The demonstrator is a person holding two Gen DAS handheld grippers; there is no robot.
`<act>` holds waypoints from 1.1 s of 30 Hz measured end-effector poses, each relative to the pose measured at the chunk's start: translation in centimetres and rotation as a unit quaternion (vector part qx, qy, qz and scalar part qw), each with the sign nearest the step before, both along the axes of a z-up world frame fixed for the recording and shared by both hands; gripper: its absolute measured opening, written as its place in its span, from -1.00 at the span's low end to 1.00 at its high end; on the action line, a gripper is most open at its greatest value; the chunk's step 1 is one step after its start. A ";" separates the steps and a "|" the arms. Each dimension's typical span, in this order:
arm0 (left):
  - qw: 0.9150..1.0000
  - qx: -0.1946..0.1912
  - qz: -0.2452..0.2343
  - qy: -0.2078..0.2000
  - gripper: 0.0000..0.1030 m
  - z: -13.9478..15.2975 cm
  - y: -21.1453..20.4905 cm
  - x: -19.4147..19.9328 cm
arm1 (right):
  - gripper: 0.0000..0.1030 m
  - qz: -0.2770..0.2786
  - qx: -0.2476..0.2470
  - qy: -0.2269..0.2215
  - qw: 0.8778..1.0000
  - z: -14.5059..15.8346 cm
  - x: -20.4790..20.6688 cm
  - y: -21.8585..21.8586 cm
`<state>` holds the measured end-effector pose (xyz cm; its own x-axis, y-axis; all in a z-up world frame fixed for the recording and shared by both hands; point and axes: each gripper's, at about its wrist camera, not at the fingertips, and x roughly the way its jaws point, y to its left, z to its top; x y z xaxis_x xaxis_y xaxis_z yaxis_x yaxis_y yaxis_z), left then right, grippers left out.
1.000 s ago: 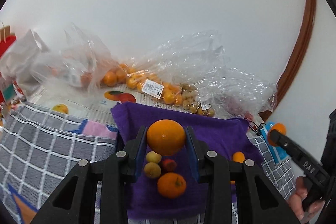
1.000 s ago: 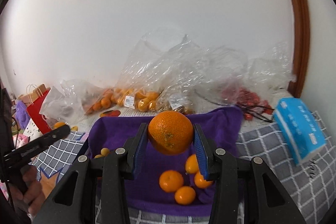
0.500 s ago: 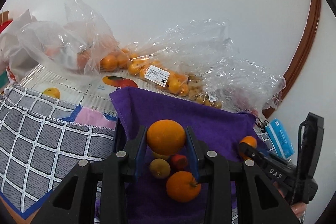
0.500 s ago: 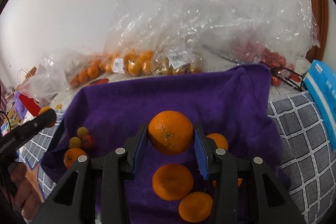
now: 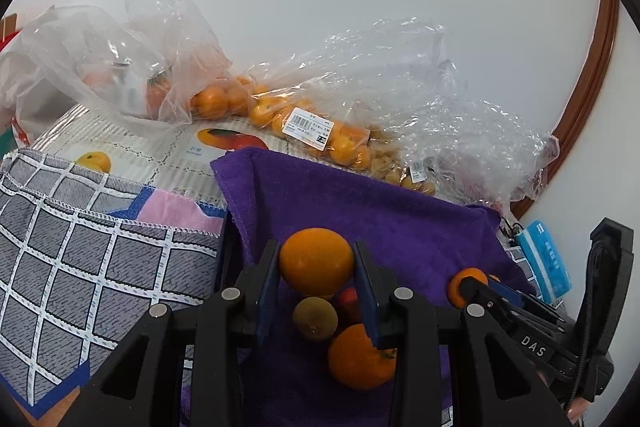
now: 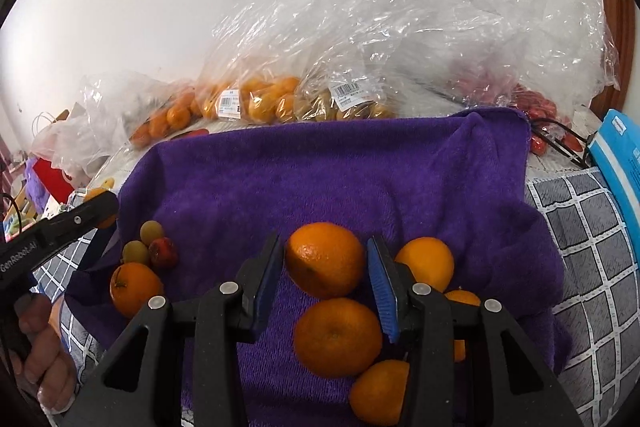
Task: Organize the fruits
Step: 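Lower both oranges onto the towel and open both grippers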
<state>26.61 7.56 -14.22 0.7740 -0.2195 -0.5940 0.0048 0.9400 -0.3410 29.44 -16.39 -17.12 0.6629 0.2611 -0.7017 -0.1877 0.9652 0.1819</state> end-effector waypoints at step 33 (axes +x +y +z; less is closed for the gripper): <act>1.000 -0.008 -0.024 0.016 -0.34 -1.4 -1.2 1.3 | -0.16 -0.034 0.006 -0.020 0.999 1.0 -1.2 -0.7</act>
<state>27.86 6.37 -15.60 0.7432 -0.2651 -0.6143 0.0386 0.9336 -0.3562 28.21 -17.07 -16.10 0.7063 0.2225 -0.6720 -0.1292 0.9739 0.1867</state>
